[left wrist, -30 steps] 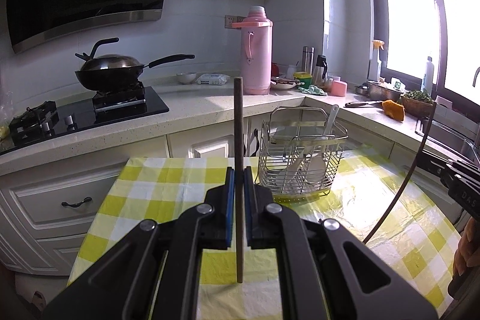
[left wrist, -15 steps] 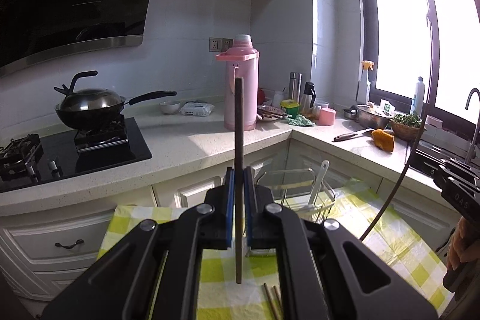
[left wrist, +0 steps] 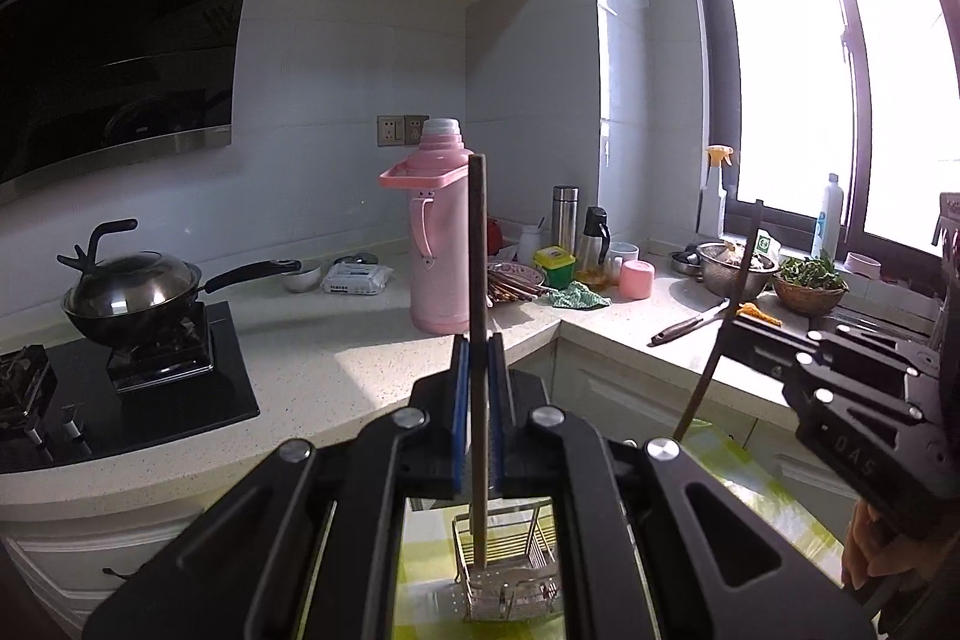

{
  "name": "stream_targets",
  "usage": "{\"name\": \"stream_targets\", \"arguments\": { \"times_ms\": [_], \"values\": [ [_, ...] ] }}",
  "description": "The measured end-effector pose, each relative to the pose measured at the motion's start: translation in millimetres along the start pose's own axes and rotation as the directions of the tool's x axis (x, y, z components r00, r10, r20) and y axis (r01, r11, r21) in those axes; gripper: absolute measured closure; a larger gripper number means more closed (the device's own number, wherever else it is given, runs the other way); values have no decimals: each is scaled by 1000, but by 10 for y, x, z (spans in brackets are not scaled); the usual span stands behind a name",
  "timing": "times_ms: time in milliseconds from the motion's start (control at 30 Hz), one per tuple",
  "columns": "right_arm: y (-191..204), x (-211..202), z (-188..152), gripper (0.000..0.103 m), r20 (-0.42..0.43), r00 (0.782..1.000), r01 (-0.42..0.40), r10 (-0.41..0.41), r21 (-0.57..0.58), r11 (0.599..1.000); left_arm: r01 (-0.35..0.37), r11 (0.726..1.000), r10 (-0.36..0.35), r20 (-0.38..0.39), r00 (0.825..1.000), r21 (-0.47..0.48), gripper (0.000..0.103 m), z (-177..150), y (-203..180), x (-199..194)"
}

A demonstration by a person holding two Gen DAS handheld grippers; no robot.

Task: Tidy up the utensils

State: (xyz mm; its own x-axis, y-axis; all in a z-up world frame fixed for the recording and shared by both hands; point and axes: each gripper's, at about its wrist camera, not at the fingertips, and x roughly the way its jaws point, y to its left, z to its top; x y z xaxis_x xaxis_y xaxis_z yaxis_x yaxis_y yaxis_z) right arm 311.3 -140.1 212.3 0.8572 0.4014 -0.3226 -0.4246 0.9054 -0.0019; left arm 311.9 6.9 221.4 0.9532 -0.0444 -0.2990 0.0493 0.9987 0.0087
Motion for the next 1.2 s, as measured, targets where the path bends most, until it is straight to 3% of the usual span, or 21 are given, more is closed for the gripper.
{"name": "stream_targets", "arguments": {
  "times_ms": [100, 300, 567, 700, 1000, 1067, 1133, 1200],
  "values": [
    [35, 174, -52, 97, -20, 1000, -19, 19, 10, 1000, 8, 1000, -8, -16, 1000, -14, 97, -22, 5, 194],
    [132, 538, -285, 97, -95, 994, -53, 55, 19, 998, 28, 999, -32, -97, 995, -41, 97, -363, 24, 626],
    [109, 1030, -682, 97, -251, 964, -74, 89, 69, 995, 26, 999, -34, -218, 975, -40, 97, -770, 114, 1048],
    [70, 1198, -817, 97, -289, 952, -74, 100, 100, 992, 20, 999, -30, -249, 968, -41, 97, -879, 162, 1198],
    [-47, 1353, -918, 94, -303, 950, -33, 77, 148, 988, -8, 999, -6, -284, 959, -47, 97, -1034, 232, 1356],
    [-86, 1360, -938, 90, -305, 950, -23, 72, 159, 987, -6, 998, -11, -285, 958, -58, 92, -1032, 257, 1353],
    [-106, 1339, -945, 89, -296, 953, -21, 68, 160, 987, -17, 998, -1, -277, 961, -63, 73, -1021, 279, 1335],
    [-146, 1315, -939, 83, -287, 956, -19, 67, 169, 985, -20, 997, -1, -268, 964, -74, 71, -1016, 311, 1309]
  ]
}}
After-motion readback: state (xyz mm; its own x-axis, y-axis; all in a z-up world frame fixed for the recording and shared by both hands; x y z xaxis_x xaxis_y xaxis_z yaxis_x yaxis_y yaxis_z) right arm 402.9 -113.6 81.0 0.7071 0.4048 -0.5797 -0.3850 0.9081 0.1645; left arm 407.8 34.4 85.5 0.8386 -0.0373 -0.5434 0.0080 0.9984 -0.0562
